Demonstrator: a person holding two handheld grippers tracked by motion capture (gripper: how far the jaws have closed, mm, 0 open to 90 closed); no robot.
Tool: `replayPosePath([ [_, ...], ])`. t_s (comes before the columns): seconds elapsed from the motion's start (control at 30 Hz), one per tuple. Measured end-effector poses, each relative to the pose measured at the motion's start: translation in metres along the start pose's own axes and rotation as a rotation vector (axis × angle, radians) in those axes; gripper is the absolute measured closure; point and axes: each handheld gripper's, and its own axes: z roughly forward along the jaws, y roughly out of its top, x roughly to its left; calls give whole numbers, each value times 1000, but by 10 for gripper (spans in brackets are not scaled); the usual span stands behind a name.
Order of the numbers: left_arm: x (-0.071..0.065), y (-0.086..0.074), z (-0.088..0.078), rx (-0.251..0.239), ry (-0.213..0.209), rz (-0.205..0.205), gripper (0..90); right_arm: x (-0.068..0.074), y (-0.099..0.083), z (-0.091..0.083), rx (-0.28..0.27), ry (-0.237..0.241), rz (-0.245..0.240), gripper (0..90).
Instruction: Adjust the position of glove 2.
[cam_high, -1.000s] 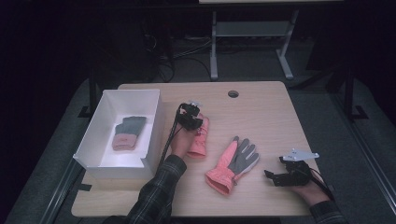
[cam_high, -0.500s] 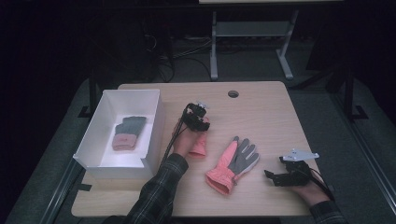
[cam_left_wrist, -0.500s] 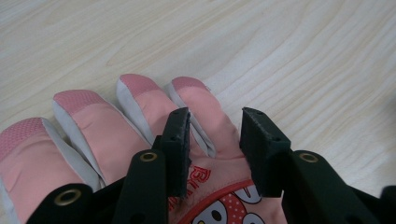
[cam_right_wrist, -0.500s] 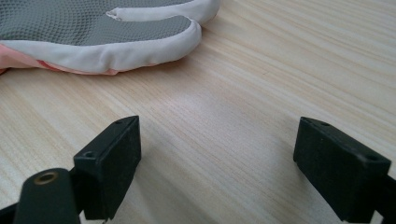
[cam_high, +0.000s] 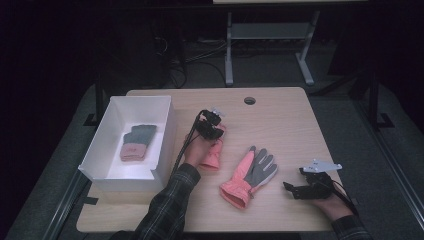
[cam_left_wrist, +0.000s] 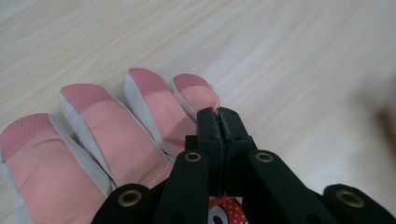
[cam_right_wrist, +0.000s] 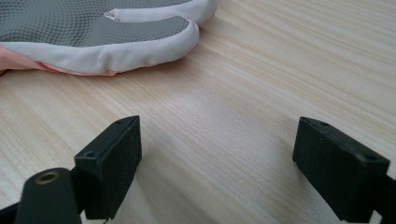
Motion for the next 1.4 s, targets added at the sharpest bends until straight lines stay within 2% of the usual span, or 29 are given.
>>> replayPosePath([
  [0.1,-11,1,-5,-10,-57,49,886,-1,0,0,-2,-2,-1,150],
  [0.13,-16,1,-7,4,-86,90,885,0,0,0,-2,-3,-2,150],
  [0.2,-24,0,-7,-3,-130,95,881,0,0,0,-1,-4,-1,150],
  [0.23,-29,-1,-6,-4,-143,114,878,0,0,0,-1,-6,-4,150],
  [0.33,-42,-1,-4,-4,-195,121,871,0,0,0,0,-7,-4,150],
  [0.37,-45,0,-5,-5,-200,131,859,0,0,0,-1,-8,-4,150],
  [0.43,-48,1,-8,-20,-195,121,768,0,0,0,-1,-7,-3,150],
  [0.53,-47,1,-25,-60,-143,92,650,0,0,0,-1,-8,-2,150],
  [0.67,-43,-9,-45,-76,-70,32,590,-1,0,0,-2,-9,-4,150],
  [0.77,-37,-20,-53,-65,-8,-18,550,0,0,0,0,-12,-5,150],
  [0.83,-33,-27,-54,-65,2,-43,511,0,0,0,0,-13,-5,150],
  [0.9,-30,-33,-52,-60,-13,-79,476,0,0,0,0,-13,-5,150],
  [0.97,-29,-38,-50,-52,-20,-92,441,0,0,0,0,-14,-5,150],
  [1.07,-31,-43,-47,-57,9,-94,389,0,0,0,-1,-15,-3,150],
  [1.13,-28,-44,-45,-29,66,-84,348,0,0,0,-1,-15,-2,150],
  [1.17,-27,-45,-44,-26,59,-92,326,0,0,0,-1,-15,-3,150],
  [1.23,-25,-47,-42,-28,2,-119,377,0,0,0,0,-15,-5,150],
  [1.3,-24,-48,-41,-34,2,-118,454,0,0,0,0,-15,-5,150],
  [1.4,-20,-49,-45,-62,-5,-134,681,0,0,1,0,-15,-5,150],
])
